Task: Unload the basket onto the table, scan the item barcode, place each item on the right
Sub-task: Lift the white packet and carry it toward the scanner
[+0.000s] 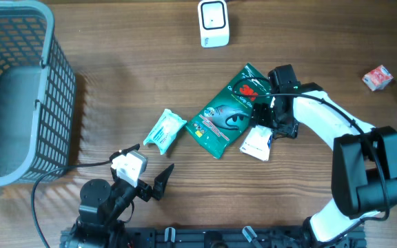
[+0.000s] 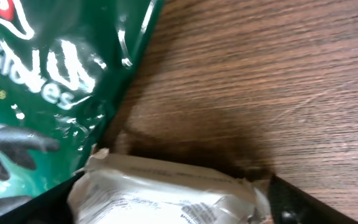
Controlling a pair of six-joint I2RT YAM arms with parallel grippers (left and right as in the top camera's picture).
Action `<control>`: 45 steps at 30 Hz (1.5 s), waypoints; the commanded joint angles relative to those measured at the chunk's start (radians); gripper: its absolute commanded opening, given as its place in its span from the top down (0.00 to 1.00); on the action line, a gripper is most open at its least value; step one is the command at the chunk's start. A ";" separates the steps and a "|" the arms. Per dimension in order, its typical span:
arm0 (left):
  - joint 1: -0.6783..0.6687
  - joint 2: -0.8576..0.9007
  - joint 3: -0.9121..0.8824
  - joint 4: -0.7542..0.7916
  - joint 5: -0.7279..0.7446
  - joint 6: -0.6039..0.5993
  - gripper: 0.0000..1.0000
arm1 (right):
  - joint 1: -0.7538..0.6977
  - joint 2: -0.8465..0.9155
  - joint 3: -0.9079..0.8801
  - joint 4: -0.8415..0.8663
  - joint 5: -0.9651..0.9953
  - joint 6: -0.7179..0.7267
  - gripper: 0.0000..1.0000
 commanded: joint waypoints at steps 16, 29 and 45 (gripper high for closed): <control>0.004 -0.009 0.001 -0.004 0.001 0.002 0.00 | 0.000 0.014 0.154 -0.111 -0.520 -0.288 0.47; 0.004 -0.009 0.001 -0.004 0.001 0.002 0.00 | 0.000 -0.111 0.163 -0.137 -0.871 -0.518 0.47; 0.004 -0.009 0.001 -0.004 0.001 0.002 0.00 | 0.000 -0.113 0.164 -0.047 -0.846 -0.514 0.48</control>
